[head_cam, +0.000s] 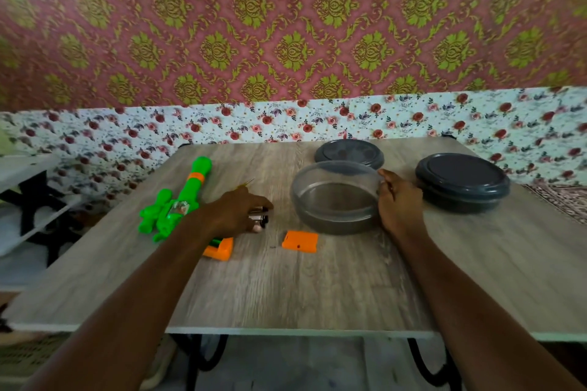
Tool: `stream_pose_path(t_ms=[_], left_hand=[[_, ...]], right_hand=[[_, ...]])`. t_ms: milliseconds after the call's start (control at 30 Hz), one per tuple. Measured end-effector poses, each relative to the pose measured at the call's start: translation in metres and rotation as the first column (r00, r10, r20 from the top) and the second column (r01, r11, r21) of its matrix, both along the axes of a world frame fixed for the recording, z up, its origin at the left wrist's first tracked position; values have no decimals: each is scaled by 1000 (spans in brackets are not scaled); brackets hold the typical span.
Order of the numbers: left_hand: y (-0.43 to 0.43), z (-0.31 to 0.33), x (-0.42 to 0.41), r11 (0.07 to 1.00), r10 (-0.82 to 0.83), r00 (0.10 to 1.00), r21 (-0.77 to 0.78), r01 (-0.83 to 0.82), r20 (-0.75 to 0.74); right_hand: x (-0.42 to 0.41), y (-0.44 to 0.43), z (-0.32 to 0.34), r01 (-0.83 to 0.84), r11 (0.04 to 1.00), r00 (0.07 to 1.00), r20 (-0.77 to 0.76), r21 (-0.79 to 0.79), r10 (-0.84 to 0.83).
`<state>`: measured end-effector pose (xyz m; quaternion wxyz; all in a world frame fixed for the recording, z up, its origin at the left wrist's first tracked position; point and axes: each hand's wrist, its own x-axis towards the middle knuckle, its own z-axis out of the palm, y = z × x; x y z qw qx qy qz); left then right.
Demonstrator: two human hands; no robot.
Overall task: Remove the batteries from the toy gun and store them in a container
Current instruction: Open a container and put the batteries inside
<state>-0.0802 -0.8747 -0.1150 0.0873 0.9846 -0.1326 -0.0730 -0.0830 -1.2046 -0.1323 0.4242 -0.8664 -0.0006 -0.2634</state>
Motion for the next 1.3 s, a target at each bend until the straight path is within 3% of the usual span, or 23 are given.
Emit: stream_pose_path(t_ms=[100, 400, 533, 767, 900, 967, 1067, 1167, 1300], left_hand=[[-9, -3, 6, 999, 45, 998, -24, -44, 36], [-43, -18, 21, 937, -11, 985, 346, -50, 172], [-49, -22, 30, 919, -48, 972, 392, -48, 231], [-59, -20, 26, 941, -23, 969, 333, -62, 245], [-57, -21, 30, 968, 132, 966, 182, -174, 222], [-54, -13, 34, 966, 244, 946, 31, -257, 214], [-60, 6, 42, 943, 323, 872, -205, -263, 368], [-87, 27, 39, 948, 172, 902, -314, -43, 396], [-130, 32, 46, 965, -165, 974, -180, 192, 153]], right_hand=[[2, -1, -1, 2, 1000, 1000, 30, -10, -1], [10, -4, -2, 13, 999, 1000, 13, -30, -13], [13, -7, -5, 10, 1000, 1000, -9, -21, -10], [20, -8, -9, 15, 1000, 1000, -26, -9, -15], [19, -7, -8, 23, 1000, 999, -34, -1, -23], [20, -7, -7, 20, 1000, 999, -49, -1, -20], [20, -6, -7, 12, 1000, 999, -47, 19, -11], [19, -6, -6, 16, 999, 998, -62, 29, -14], [18, -6, -4, 7, 999, 998, -62, 44, -4]])
